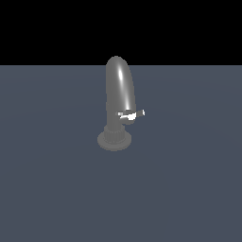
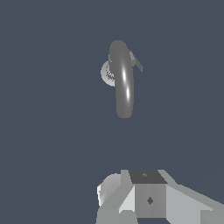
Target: Turn on the faucet by rotating a designated handle.
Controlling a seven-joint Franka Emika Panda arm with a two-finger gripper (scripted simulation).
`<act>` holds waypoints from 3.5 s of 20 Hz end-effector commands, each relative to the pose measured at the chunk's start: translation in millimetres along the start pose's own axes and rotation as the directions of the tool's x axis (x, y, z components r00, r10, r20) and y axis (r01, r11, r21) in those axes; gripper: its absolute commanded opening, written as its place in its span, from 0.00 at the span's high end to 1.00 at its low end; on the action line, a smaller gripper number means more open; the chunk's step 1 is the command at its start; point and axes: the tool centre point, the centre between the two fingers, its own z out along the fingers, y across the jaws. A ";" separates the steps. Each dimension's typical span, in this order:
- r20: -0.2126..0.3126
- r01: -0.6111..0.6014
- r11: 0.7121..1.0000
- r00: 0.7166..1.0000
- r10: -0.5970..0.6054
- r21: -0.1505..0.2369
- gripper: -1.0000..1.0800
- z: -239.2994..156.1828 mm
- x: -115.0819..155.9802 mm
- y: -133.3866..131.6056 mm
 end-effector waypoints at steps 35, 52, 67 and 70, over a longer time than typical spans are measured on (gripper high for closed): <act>0.402 -0.333 0.941 0.870 0.284 0.057 1.00 24.1 115.5 -8.9; 0.673 -0.568 0.823 0.610 0.419 0.003 1.00 72.6 192.3 5.9; 0.853 -0.736 0.665 0.263 0.451 -0.124 1.00 141.4 244.2 31.5; 0.878 -0.761 0.628 0.182 0.444 -0.160 1.00 158.3 251.6 37.7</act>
